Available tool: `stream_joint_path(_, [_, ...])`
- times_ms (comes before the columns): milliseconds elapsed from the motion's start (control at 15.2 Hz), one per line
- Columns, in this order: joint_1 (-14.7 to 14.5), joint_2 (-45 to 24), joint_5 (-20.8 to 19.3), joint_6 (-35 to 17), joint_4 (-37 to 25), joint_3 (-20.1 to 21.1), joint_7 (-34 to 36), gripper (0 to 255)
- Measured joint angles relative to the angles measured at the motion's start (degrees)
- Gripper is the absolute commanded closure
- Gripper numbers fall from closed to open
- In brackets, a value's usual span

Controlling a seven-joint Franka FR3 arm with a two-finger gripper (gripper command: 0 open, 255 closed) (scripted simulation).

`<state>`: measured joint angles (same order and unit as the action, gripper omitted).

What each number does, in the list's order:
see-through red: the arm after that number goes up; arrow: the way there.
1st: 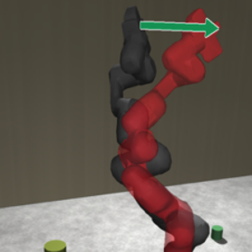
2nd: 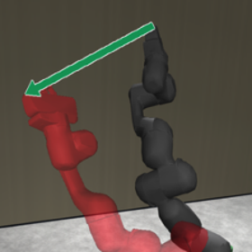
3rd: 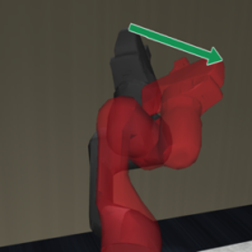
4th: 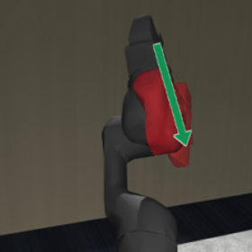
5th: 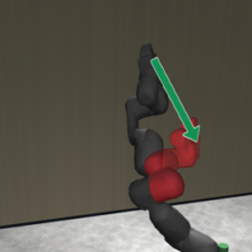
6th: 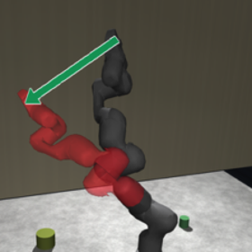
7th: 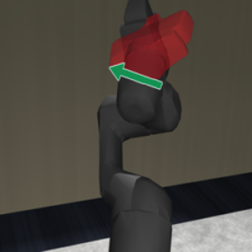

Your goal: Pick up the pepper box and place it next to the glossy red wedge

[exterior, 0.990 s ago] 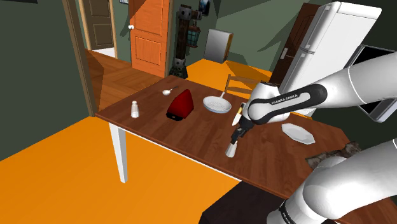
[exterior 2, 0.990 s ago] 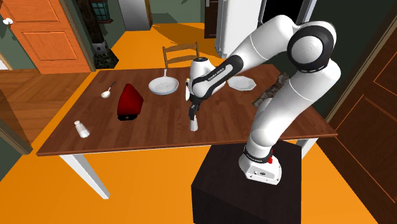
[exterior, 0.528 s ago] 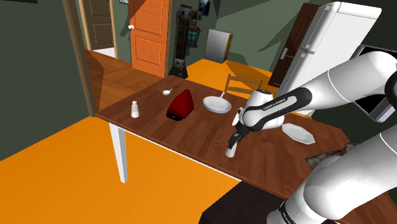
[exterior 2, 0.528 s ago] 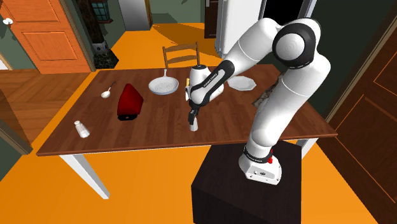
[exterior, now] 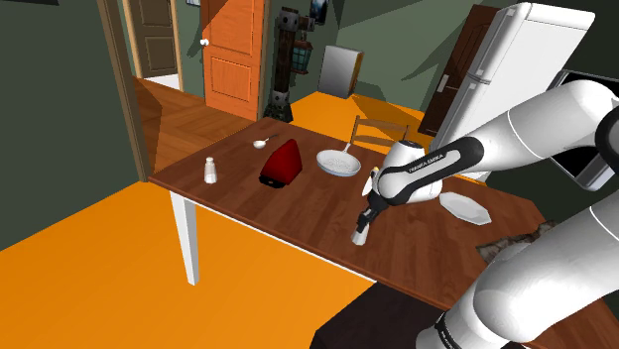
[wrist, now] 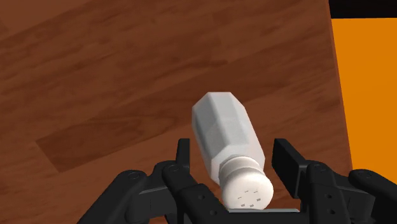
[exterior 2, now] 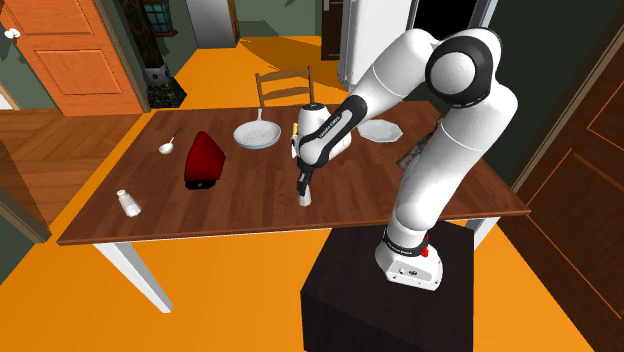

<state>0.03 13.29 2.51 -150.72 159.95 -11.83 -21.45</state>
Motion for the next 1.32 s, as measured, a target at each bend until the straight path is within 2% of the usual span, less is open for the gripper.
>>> stream_joint_path(594, [0.0,0.0,0.0,0.0,0.0,0.0,0.0,255])
stream_joint_path(1320, [1.4,7.9,-2.4,10.3,-2.5,1.2,2.2,255])
